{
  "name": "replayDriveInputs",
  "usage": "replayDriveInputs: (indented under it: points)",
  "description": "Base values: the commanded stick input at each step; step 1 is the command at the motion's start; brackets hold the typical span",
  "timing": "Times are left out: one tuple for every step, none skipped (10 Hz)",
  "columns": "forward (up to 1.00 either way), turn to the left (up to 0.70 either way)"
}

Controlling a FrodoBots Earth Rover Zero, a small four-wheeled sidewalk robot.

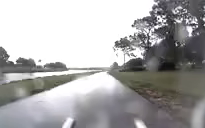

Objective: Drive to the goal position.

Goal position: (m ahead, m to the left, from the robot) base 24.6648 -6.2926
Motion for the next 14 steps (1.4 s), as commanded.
replayDriveInputs:
  points:
    - [1.00, 0.00]
    - [1.00, 0.00]
    - [1.00, 0.00]
    - [1.00, 0.00]
    - [1.00, 0.00]
    - [1.00, 0.00]
    - [1.00, 0.00]
    - [1.00, 0.00]
    - [1.00, 0.00]
    - [1.00, 0.00]
    - [1.00, 0.00]
    - [1.00, 0.00]
    - [1.00, 0.00]
    - [1.00, 0.00]
